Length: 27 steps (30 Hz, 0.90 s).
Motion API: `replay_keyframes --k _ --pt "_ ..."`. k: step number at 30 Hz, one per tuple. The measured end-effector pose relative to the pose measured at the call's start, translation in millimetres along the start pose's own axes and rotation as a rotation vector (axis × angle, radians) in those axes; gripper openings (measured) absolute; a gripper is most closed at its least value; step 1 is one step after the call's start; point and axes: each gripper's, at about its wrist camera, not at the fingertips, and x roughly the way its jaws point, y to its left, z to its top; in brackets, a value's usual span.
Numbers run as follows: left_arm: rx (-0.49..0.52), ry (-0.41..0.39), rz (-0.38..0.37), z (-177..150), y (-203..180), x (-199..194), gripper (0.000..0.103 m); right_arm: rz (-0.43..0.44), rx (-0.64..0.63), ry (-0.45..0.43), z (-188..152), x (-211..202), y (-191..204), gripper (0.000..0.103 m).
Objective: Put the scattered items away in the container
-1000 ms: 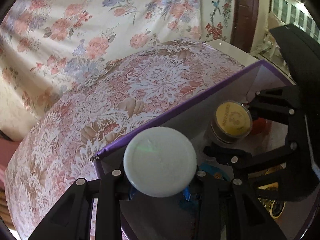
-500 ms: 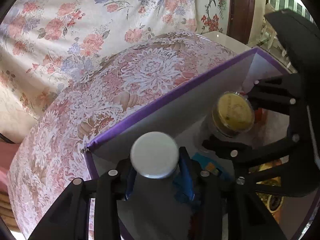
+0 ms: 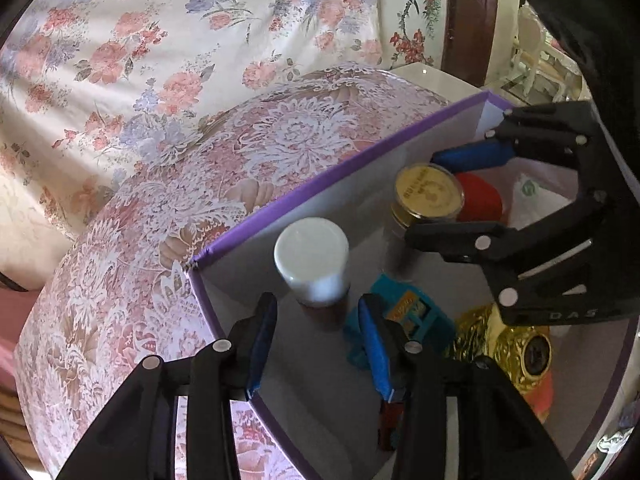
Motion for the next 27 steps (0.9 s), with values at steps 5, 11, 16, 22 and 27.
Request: replay_keyframes --k 5,11,16,22,27 --pt "0.011 0.003 -0.009 -4.8 -5.5 -4.7 0.047 -0.039 -0.030 0.040 -3.0 -3.7 6.0 0.060" --pt "0.048 0.004 -0.040 -13.4 -15.4 -16.4 0.047 -0.025 -0.044 0.020 -5.7 -27.0 11.7 0.060" --pt "0.073 0.007 -0.052 -23.9 -21.9 -25.0 0.047 -0.027 -0.081 0.040 -16.0 -39.6 26.0 0.060" --pt "0.085 0.008 -0.047 -34.7 -26.5 -32.9 0.049 -0.022 -0.144 0.118 -38.0 -44.9 44.0 0.060" --pt "0.099 0.016 -0.043 -42.1 -35.8 -32.0 0.049 -0.015 -0.151 0.135 -45.3 -45.1 58.2 0.060"
